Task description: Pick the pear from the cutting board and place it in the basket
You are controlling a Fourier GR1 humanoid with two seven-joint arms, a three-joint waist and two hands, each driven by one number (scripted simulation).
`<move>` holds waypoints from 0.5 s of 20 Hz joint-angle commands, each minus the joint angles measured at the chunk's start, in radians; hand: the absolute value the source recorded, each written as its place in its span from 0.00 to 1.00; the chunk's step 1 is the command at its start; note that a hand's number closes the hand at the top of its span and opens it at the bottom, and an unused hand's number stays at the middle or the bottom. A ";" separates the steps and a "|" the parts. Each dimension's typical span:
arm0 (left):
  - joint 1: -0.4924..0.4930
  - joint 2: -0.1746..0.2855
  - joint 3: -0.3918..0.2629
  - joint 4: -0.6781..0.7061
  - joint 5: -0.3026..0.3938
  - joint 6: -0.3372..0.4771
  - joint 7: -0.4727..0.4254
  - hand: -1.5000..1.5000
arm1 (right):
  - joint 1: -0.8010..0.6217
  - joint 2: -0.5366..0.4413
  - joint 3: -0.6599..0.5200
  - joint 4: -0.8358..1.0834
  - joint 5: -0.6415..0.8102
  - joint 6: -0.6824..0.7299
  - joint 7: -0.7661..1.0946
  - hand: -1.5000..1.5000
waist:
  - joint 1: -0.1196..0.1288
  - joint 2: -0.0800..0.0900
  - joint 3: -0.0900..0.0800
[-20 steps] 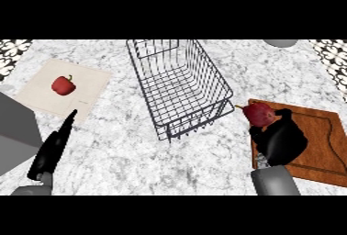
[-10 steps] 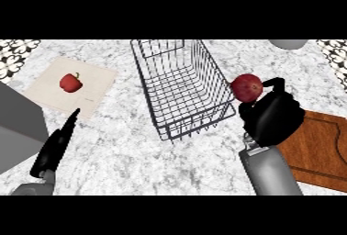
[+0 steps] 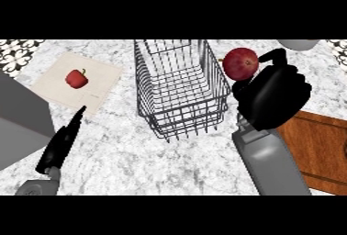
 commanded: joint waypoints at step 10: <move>-0.051 -0.012 -0.020 0.013 -0.015 -0.002 0.004 0.50 | -0.280 0.006 -0.149 0.117 -0.065 0.306 0.234 1.00 | 0.033 0.023 0.003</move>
